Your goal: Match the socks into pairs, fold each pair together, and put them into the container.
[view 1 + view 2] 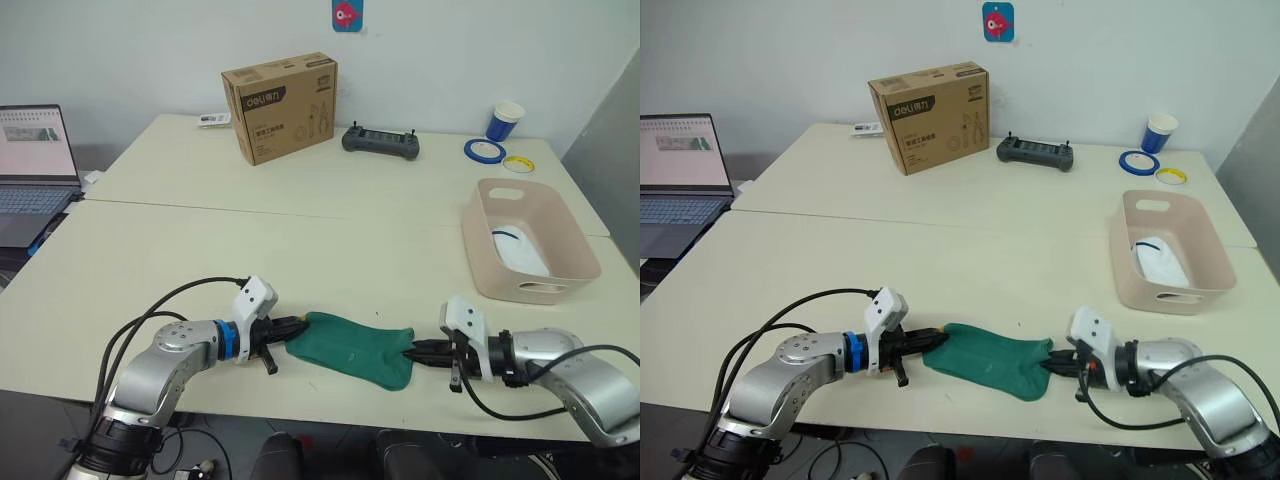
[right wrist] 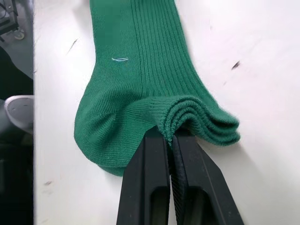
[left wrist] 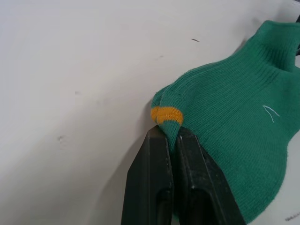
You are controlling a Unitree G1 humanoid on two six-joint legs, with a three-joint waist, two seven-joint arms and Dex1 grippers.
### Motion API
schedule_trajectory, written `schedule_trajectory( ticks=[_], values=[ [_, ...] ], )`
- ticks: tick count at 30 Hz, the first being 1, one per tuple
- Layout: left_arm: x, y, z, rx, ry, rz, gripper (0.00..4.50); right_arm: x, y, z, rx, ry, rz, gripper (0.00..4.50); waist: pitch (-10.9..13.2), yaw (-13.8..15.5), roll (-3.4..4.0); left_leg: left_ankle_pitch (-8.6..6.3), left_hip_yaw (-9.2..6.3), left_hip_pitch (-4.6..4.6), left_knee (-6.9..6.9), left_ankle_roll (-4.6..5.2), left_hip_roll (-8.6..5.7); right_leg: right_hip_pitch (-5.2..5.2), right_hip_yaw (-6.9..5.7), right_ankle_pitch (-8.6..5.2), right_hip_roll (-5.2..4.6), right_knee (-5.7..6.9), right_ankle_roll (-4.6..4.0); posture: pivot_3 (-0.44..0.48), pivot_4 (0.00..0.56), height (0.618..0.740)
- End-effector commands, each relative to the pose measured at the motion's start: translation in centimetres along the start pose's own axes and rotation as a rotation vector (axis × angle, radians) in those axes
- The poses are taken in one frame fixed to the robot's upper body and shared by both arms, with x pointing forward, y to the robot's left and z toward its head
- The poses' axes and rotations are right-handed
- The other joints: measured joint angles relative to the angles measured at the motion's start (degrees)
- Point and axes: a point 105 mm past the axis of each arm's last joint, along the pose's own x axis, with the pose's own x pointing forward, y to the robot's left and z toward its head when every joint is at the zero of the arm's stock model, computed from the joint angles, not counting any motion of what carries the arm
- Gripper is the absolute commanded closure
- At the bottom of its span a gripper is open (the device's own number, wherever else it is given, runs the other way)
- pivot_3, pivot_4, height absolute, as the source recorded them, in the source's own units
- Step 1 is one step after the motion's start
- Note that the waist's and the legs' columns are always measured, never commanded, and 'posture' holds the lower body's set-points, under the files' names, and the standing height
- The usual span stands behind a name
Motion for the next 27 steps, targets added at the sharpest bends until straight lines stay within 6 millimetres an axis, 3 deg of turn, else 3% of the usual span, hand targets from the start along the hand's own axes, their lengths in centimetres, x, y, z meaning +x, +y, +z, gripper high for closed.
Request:
schedule_trajectory(
  ticks=[1,9,15,16,21,24,26,27],
  values=[
    [-0.6,0.4,1.0,0.012,-0.036,0.078,4.50,-0.1,-0.5,0.5,-0.044,-0.003,0.016,4.48,0.00,0.01,0.01,0.00,0.01,0.01,0.00,0.00,0.00,0.00,0.01,0.00,0.00,0.00,0.00,0.000,0.150,0.740],
    [0.0,-1.1,0.8,-0.037,-0.044,0.069,4.50,-0.6,-1.6,-0.2,-0.054,0.051,0.050,4.48,0.01,0.00,0.00,0.00,0.00,0.01,-0.01,0.00,-0.01,0.00,0.00,0.01,-0.01,0.00,0.01,0.000,0.150,0.740],
    [0.3,-0.8,1.2,-0.022,-0.054,0.072,4.50,-0.7,-2.6,-0.2,-0.060,0.054,0.002,4.48,0.01,-0.02,0.00,0.00,0.02,0.01,0.01,0.00,-0.02,0.00,0.03,0.02,-0.01,0.01,0.02,0.000,0.150,0.740],
    [0.2,-1.0,1.2,-0.011,-0.053,0.056,4.50,-0.8,-2.7,-0.2,-0.062,0.054,-0.001,4.23,0.01,-0.01,0.00,0.00,0.02,0.01,0.00,0.00,-0.02,0.00,0.02,0.02,0.00,0.00,0.02,0.000,0.150,0.740],
    [-0.8,0.1,1.6,-0.003,-0.070,0.092,3.11,-2.1,-3.2,-0.1,-0.075,0.044,-0.054,2.74,0.01,-0.01,0.00,0.00,0.02,0.01,-0.02,0.00,-0.02,-0.01,0.02,0.01,0.00,0.00,0.02,0.000,0.150,0.740],
    [-2.1,0.8,2.2,0.001,-0.084,0.105,2.15,-3.0,-3.5,1.2,-0.096,-0.004,-0.077,1.71,0.01,-0.01,0.00,0.00,0.02,0.00,0.00,0.00,-0.02,0.00,0.01,0.01,-0.01,0.00,0.02,0.000,0.150,0.740],
    [-3.2,1.2,2.6,0.025,-0.094,0.099,1.52,-3.4,-3.4,2.7,-0.117,-0.046,-0.079,1.69,0.02,-0.08,0.01,0.00,0.01,0.01,-0.01,0.00,0.00,-0.02,0.01,0.01,0.00,0.01,0.01,0.000,0.150,0.740],
    [-3.9,1.3,3.1,0.060,-0.100,0.081,1.52,-3.2,-3.0,3.7,-0.130,-0.083,-0.065,1.69,0.02,-0.18,0.01,0.00,0.02,0.02,-0.02,0.00,0.00,-0.02,0.02,0.02,0.00,0.01,0.01,0.000,0.150,0.740]
  ],
)
